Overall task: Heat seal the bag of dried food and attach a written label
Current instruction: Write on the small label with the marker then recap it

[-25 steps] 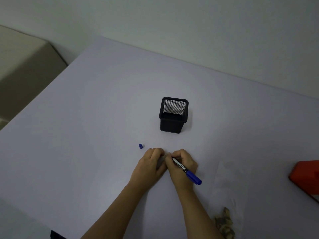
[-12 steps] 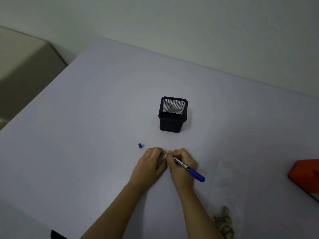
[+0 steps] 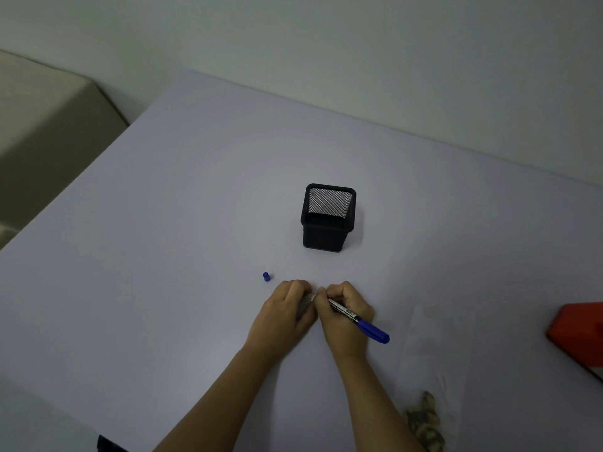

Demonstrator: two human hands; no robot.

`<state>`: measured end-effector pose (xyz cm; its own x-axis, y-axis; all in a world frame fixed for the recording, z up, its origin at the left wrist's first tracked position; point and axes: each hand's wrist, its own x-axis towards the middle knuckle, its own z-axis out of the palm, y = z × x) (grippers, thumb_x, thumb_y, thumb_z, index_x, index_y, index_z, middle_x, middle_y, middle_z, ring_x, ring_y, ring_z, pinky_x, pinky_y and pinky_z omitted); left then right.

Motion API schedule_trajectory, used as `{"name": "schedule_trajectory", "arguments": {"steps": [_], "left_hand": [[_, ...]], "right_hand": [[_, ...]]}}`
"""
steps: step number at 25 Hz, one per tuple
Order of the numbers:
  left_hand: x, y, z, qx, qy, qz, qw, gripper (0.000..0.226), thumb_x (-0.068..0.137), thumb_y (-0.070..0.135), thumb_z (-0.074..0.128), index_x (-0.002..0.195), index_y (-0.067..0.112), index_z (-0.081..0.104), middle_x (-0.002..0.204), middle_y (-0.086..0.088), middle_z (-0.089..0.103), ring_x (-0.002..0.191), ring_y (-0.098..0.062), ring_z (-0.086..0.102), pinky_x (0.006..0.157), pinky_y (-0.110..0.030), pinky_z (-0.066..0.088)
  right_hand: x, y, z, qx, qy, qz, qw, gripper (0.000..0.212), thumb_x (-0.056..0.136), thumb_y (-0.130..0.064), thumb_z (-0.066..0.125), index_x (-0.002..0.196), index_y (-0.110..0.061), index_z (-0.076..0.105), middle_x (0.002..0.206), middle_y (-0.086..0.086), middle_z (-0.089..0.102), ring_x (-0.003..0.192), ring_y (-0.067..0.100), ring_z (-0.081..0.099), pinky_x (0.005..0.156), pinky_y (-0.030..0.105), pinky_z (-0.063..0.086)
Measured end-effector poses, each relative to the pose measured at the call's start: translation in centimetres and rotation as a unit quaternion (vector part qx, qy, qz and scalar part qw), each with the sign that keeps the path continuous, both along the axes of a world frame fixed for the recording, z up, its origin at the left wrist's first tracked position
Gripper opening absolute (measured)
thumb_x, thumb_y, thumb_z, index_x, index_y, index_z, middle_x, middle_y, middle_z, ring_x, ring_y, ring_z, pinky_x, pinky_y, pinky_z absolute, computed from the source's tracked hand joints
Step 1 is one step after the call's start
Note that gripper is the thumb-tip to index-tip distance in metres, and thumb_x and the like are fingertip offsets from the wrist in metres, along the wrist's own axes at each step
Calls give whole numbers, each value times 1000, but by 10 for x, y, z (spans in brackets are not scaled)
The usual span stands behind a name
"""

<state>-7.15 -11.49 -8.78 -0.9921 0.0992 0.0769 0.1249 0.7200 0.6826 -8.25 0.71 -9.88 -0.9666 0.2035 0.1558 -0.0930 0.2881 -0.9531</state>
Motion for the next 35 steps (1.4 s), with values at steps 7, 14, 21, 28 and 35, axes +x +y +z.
{"name": "schedule_trajectory", "arguments": {"steps": [7, 14, 21, 28, 35], "left_hand": [[1, 0, 0, 1, -7, 2, 1000, 21, 88, 29, 60, 101, 13, 56, 97, -2, 60, 83, -11, 55, 75, -21, 48], [0, 0, 1, 4, -6, 0, 1000, 21, 87, 28, 61, 101, 12, 56, 97, -2, 61, 84, -11, 55, 76, -23, 50], [1, 0, 1, -2, -2, 0, 1000, 21, 87, 28, 61, 101, 12, 56, 97, -2, 61, 84, -11, 55, 75, -20, 47], [0, 0, 1, -7, -10, -2, 1000, 22, 88, 28, 60, 102, 12, 56, 99, -2, 61, 85, -10, 54, 75, -11, 40], [0, 0, 0, -8, -7, 0, 1000, 22, 88, 28, 60, 102, 13, 56, 99, -1, 61, 86, -11, 55, 76, -15, 44]], "right_hand": [[0, -1, 1, 8, 2, 2, 1000, 33, 75, -35, 60, 68, -3, 58, 60, -1, 59, 58, 18, 59, 49, 25, 53], [0, -1, 4, 9, 8, 5, 1000, 30, 75, -32, 60, 65, -4, 56, 57, -2, 57, 56, 18, 56, 46, 23, 50], [1, -2, 3, 14, -8, -2, 1000, 32, 74, -34, 58, 66, -4, 56, 57, 3, 58, 57, 19, 56, 46, 26, 51], [0, -3, 5, 30, 5, -8, 1000, 32, 75, -33, 58, 65, -3, 56, 56, 6, 58, 59, 17, 56, 47, 16, 47], [3, -1, 11, 21, -118, -5, 993, 22, 80, -23, 64, 68, -7, 56, 56, -11, 48, 53, 1, 53, 49, 7, 39]]}}
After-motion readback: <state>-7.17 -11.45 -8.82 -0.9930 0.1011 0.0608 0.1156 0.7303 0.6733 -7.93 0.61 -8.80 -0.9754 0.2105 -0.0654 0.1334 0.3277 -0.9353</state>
